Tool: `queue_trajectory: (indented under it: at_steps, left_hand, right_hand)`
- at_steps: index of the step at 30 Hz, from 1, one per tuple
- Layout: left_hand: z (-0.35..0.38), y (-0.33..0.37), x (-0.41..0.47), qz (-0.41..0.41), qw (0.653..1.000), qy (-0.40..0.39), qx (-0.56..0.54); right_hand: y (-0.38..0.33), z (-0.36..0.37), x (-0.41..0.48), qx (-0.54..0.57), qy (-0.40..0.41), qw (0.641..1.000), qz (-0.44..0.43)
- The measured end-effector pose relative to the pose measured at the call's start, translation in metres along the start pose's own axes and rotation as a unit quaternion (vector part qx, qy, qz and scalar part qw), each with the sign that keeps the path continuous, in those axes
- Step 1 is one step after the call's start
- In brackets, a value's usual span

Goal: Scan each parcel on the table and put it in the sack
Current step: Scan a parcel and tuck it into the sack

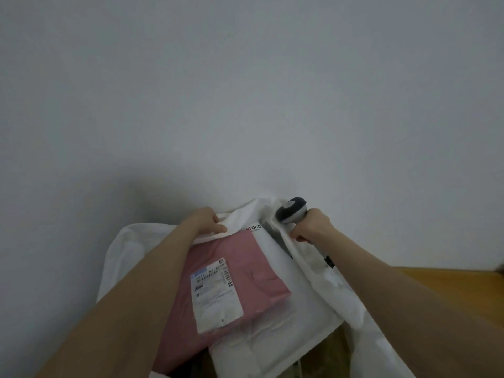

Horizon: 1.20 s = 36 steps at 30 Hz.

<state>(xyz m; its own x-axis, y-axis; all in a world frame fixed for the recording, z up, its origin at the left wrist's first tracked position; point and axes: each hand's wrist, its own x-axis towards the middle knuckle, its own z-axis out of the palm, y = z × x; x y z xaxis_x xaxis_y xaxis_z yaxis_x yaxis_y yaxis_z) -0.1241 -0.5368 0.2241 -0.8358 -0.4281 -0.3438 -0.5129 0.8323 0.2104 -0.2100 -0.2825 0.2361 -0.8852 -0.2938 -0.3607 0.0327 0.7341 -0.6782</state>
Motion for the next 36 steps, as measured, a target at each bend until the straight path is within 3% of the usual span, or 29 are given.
queue_trajectory:
  at_steps: [2,5,9,13,16,18,20,24,27,28,30,33,36]
  left_hand:
    - [-0.018,0.000,-0.005,-0.004,0.992,0.106,-0.065]
    - [-0.063,0.003,-0.015,-0.044,0.949,0.288,-0.116]
    - [-0.073,0.008,-0.030,-0.058,0.926,0.358,-0.104]
    - [-0.064,0.006,-0.035,-0.055,0.912,0.390,-0.113]
    - [-0.067,-0.006,-0.035,-0.009,0.932,0.337,-0.135]
    - [-0.066,-0.018,-0.035,0.015,0.946,0.238,-0.219]
    - [-0.066,-0.027,-0.036,-0.018,0.957,0.146,-0.251]
    - [-0.047,-0.031,-0.034,-0.037,0.995,-0.003,-0.094]
    - [-0.026,-0.018,-0.032,-0.011,0.994,-0.050,-0.095]
    - [-0.025,-0.016,-0.031,-0.013,0.994,-0.028,-0.103]
    - [-0.039,-0.014,-0.030,-0.027,0.986,0.092,-0.133]
    - [-0.074,-0.018,-0.033,-0.011,0.945,0.269,-0.185]
    - [-0.076,-0.016,-0.040,-0.006,0.916,0.351,-0.194]
  right_hand:
    - [0.001,0.002,0.000,-0.003,0.014,1.000,-0.010]
    - [-0.004,-0.008,0.000,0.068,0.053,0.995,-0.045]
    - [-0.018,-0.021,-0.009,0.105,0.056,0.989,-0.083]
    - [-0.017,0.005,-0.026,0.026,0.042,0.996,-0.073]
    - [-0.015,0.016,-0.026,-0.005,0.075,0.996,-0.038]
    - [-0.014,0.015,-0.022,-0.005,0.091,0.996,-0.024]
    - [-0.014,0.012,-0.015,0.001,0.108,0.994,-0.028]
    - [-0.028,-0.007,-0.008,0.030,0.161,0.984,-0.064]
    - [-0.034,-0.020,-0.006,0.031,0.187,0.978,-0.083]
    - [-0.034,-0.022,-0.007,0.028,0.188,0.978,-0.081]
    - [-0.031,-0.025,-0.007,0.028,0.197,0.977,-0.073]
    - [-0.033,-0.038,-0.007,0.044,0.238,0.968,-0.070]
    - [-0.036,-0.043,-0.009,0.046,0.255,0.963,-0.068]
